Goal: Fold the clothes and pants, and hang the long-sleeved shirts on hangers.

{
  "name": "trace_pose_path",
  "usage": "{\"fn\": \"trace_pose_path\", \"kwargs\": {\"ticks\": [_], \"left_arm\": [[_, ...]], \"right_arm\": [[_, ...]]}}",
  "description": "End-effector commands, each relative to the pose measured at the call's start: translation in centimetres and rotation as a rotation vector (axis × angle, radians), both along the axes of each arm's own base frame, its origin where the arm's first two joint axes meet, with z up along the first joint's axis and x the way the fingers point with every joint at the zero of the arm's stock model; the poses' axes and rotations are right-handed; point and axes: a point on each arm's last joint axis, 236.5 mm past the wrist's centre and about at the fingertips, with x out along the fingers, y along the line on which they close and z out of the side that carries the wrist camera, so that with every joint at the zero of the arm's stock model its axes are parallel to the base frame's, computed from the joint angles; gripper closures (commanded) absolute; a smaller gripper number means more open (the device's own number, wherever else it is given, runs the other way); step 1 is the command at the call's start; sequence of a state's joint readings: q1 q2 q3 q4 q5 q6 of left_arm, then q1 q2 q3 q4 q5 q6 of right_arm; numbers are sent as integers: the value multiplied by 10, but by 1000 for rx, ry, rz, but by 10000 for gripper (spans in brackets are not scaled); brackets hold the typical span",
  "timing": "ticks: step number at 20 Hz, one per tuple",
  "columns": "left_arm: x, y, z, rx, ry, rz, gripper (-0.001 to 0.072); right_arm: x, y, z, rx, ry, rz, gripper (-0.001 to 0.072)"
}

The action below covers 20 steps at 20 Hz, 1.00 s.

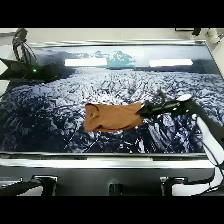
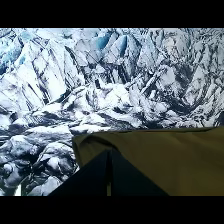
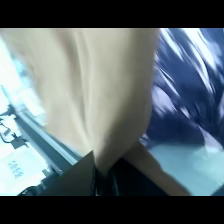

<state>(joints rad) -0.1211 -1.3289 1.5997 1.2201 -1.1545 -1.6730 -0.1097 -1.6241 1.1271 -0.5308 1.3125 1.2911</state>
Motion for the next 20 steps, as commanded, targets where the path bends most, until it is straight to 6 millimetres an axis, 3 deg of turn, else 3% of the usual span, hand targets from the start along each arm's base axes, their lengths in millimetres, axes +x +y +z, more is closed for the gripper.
{"fn": "trace_pose_path", "kwargs": {"ticks": [1,4,7,10,13,15,16,18,20], "left_arm": [[-4,-1,-3,0,19,-2,685],[-6,-1,-4,-6,36,6,685],[-7,-1,-7,-17,58,19,685],[-10,-1,-9,-26,79,31,685],[-13,-1,-11,-27,96,34,685],[-13,-1,-11,-30,98,37,685],[-13,-1,-11,-30,98,37,685],[-13,-1,-11,-30,98,38,685],[-13,-1,-12,-29,100,38,685]], "right_arm": [[42,-60,63,45,-128,-79,678],[72,-166,102,2,-217,-308,677],[65,-289,111,-64,-243,-585,677],[12,-402,92,-181,-184,-826,677],[-53,-488,83,-238,-127,-1065,678],[-102,-523,72,-281,-60,-1168,678],[-125,-528,59,-300,18,-1193,678],[-166,-520,25,-315,197,-1204,678],[-192,-495,-5,-320,361,-1170,678]]}}
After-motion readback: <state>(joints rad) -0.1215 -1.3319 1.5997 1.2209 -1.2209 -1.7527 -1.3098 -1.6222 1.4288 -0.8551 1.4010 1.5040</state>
